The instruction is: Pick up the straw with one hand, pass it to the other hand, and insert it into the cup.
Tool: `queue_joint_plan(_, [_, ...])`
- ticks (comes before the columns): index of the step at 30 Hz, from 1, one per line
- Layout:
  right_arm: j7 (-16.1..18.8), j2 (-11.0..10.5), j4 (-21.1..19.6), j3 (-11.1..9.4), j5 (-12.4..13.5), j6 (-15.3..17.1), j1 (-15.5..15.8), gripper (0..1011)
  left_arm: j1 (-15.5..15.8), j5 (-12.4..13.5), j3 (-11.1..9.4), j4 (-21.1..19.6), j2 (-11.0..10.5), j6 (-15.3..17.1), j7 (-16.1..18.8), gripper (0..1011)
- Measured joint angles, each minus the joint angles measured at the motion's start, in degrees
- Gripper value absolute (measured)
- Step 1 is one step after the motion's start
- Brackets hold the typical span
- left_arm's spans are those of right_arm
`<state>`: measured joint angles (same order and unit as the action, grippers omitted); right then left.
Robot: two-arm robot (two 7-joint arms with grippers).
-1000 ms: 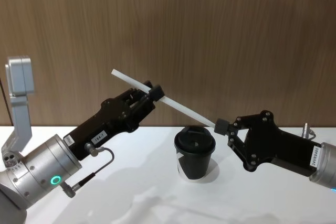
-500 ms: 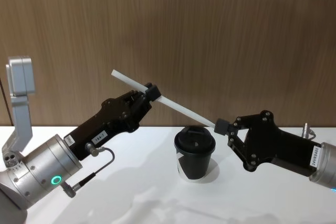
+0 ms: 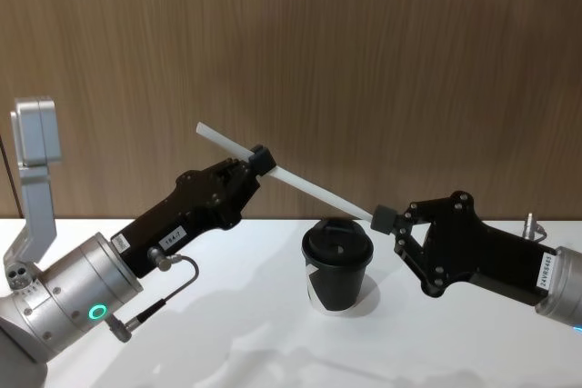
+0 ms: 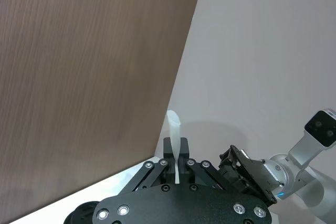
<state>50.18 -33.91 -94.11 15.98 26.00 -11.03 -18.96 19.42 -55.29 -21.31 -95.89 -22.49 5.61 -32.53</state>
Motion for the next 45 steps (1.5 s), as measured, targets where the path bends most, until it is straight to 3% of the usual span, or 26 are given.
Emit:
queue_joint_plan(5, [0.0, 0.0, 0.0, 0.0, 0.0, 0.0, 0.0, 7, 0.0, 0.0, 0.0, 0.0, 0.0, 0.0, 0.0, 16])
queue_joint_plan(9, [0.0, 0.0, 0.0, 0.0, 0.0, 0.0, 0.0, 90, 0.0, 0.0, 0.0, 0.0, 0.0, 0.0, 0.0, 8])
queue_joint_plan(26, [0.0, 0.0, 0.0, 0.0, 0.0, 0.0, 0.0, 627, 0.3, 0.6, -0.3, -0.2, -0.4, -0.1, 0.4, 7])
queue_joint_plan(32, [0.0, 0.0, 0.0, 0.0, 0.0, 0.0, 0.0, 820, 1.1, 2.8, -1.0, -0.9, -1.4, -0.3, 1.3, 7])
queue_joint_plan(40, [0.0, 0.0, 0.0, 0.0, 0.0, 0.0, 0.0, 1001, 2.5, 7.3, -2.5, -2.4, -3.5, -0.5, 3.1, 7])
queue_joint_plan(45, [0.0, 0.0, 0.0, 0.0, 0.0, 0.0, 0.0, 1001, 3.4, 10.2, -3.4, -3.4, -4.8, -0.5, 4.2, 8])
